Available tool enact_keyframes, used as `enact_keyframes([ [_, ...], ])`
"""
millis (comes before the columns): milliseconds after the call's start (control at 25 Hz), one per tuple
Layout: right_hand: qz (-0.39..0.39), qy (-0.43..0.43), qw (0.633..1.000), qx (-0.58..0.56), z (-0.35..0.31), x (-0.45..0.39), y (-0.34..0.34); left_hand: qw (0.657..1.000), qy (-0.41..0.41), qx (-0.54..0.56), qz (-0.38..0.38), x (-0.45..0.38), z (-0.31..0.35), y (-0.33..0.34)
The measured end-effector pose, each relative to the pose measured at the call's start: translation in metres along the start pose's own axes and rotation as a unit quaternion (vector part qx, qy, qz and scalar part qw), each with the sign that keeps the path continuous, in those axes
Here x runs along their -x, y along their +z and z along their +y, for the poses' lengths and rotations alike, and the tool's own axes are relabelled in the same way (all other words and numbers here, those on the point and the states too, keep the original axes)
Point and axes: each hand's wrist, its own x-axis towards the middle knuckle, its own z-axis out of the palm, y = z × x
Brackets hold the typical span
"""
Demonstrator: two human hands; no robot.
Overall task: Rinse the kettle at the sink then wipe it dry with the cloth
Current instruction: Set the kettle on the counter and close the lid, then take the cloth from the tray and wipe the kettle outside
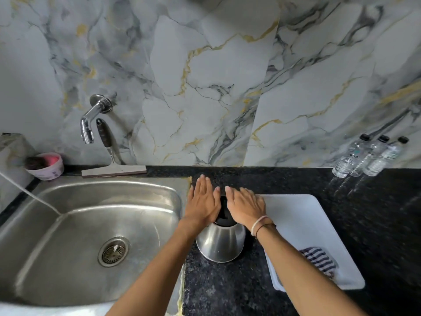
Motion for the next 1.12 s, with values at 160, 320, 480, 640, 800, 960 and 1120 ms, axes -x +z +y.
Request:
enact_keyframes([
  [160,0.014,0.026,0.999,0.028,0.001,-0.005,0.011,0.999,-0.016,-0.034,0.005,-0.006,-0.016,0.019],
  [320,0.037,0.003,0.999,0.012,0.002,0.0,0.007,0.999,-0.022,-0.035,0.015,-0.004,-0.009,0.014],
  [480,0.062,-0.093,0.956,-0.271,0.037,0.008,-0.012,0.987,0.022,-0.113,0.11,0.015,0.008,0.006],
  [640,-0.038,-0.112,0.959,-0.256,0.16,0.024,-0.035,0.937,0.206,-0.072,0.274,0.043,0.073,0.036],
  [800,-0.232,-0.062,0.967,0.084,0.273,0.039,-0.039,0.974,0.187,-0.127,-0.002,0.048,0.16,0.116],
  [960,-0.222,-0.149,0.947,0.179,0.31,0.043,-0.015,0.959,0.109,-0.214,-0.153,0.038,0.192,0.196],
  [1120,-0.186,-0.173,0.953,0.168,0.312,0.044,-0.004,0.955,0.091,-0.242,-0.143,0.035,0.191,0.217],
])
